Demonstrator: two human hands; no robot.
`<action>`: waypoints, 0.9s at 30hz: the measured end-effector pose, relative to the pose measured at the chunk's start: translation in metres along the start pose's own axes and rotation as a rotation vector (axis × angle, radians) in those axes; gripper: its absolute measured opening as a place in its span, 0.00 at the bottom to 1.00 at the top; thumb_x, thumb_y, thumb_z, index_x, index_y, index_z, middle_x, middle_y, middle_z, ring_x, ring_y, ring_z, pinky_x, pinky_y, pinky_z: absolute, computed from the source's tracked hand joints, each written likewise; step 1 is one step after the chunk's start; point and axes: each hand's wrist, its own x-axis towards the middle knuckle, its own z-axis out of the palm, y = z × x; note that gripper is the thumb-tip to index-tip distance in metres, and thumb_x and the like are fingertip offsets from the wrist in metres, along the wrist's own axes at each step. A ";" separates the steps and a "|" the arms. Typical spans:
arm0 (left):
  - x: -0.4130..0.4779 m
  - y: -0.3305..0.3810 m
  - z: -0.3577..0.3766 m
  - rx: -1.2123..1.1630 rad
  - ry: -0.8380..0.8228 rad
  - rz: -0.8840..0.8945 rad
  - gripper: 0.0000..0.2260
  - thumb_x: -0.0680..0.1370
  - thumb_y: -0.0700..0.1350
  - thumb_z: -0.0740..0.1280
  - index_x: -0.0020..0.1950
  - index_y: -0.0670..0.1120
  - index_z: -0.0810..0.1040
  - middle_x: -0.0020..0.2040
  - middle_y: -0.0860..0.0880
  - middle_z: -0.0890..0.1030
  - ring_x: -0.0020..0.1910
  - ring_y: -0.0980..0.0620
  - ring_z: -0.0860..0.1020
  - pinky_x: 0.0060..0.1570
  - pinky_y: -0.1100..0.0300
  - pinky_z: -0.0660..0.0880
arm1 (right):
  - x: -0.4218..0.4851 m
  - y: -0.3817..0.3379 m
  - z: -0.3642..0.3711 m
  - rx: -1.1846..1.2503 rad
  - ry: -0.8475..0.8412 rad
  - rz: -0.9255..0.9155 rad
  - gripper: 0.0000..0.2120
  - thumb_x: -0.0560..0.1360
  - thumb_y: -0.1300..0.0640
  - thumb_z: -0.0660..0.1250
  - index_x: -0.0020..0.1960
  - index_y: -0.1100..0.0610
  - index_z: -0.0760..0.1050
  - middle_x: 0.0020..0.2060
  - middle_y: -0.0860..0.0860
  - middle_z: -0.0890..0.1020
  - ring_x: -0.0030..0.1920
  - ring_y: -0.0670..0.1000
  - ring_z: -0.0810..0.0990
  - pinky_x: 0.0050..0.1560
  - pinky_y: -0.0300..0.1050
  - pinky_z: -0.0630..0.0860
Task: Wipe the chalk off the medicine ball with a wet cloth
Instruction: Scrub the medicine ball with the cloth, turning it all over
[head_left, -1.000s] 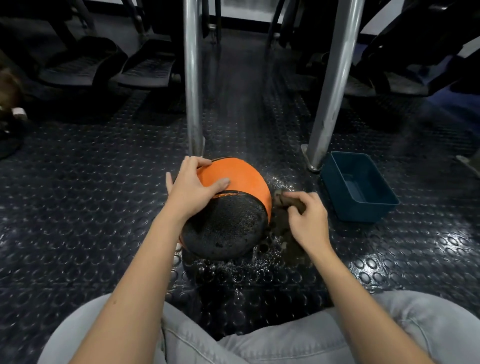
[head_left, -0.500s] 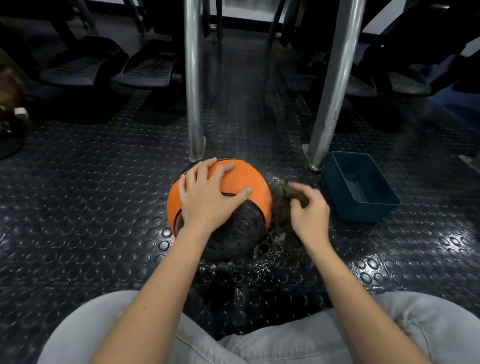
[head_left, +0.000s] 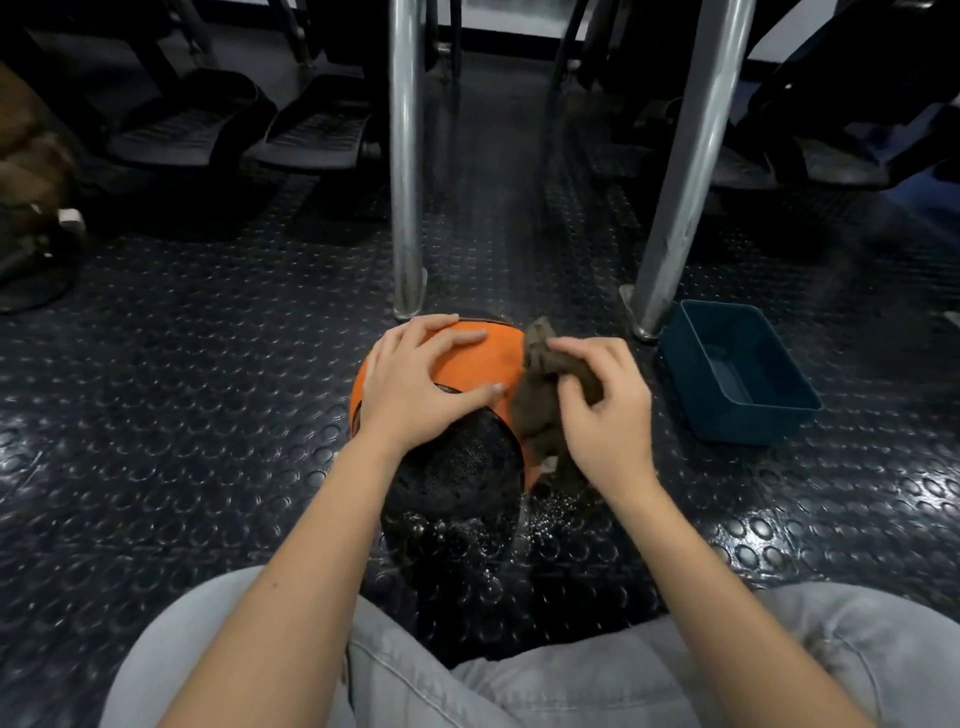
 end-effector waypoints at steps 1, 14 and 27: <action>0.001 0.000 0.000 0.002 0.000 0.003 0.25 0.61 0.72 0.63 0.56 0.70 0.72 0.61 0.68 0.67 0.64 0.59 0.63 0.67 0.52 0.57 | -0.007 0.008 0.004 -0.038 -0.053 -0.022 0.15 0.71 0.71 0.61 0.53 0.60 0.79 0.48 0.52 0.76 0.50 0.46 0.74 0.53 0.33 0.70; 0.003 -0.002 0.003 0.010 0.000 0.014 0.25 0.62 0.73 0.61 0.57 0.71 0.70 0.61 0.68 0.66 0.65 0.59 0.62 0.67 0.53 0.56 | -0.012 0.038 0.006 -0.104 -0.172 0.186 0.18 0.74 0.71 0.58 0.61 0.60 0.75 0.55 0.55 0.76 0.56 0.48 0.73 0.62 0.41 0.69; 0.002 -0.001 0.004 0.004 0.014 0.026 0.24 0.62 0.72 0.61 0.57 0.72 0.69 0.61 0.69 0.65 0.66 0.58 0.63 0.66 0.56 0.55 | -0.014 0.045 0.005 -0.190 -0.156 0.376 0.16 0.76 0.69 0.58 0.61 0.59 0.76 0.55 0.55 0.75 0.58 0.52 0.74 0.56 0.31 0.63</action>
